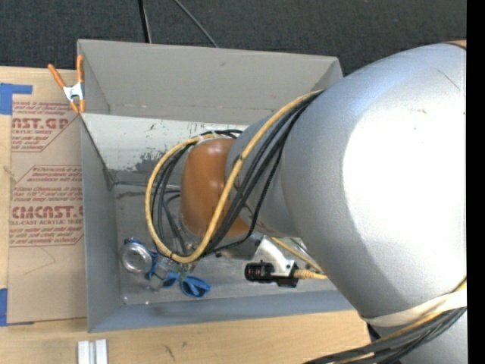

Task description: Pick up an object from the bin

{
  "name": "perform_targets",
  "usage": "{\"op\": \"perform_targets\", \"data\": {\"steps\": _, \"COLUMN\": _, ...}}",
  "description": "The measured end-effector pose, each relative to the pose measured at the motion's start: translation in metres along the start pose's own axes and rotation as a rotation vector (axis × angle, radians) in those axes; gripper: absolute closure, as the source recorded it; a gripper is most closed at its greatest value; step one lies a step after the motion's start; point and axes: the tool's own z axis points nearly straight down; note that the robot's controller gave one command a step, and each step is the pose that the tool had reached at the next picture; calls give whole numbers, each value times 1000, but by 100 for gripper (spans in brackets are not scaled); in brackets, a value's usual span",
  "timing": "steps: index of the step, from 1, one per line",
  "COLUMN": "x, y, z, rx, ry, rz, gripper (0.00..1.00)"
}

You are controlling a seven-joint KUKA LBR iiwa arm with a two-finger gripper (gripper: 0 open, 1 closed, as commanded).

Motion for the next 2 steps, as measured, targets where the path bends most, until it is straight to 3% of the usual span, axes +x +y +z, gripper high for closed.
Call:
{"op": "perform_targets", "data": {"steps": 1, "x": -20, "y": -21, "z": 31, "rx": 3, "ry": 1, "rz": 224, "gripper": 0}}
{"op": "perform_targets", "data": {"steps": 2, "x": 4, "y": 7, "z": 30, "rx": 1, "ry": 0, "rz": 370, "gripper": 0}}
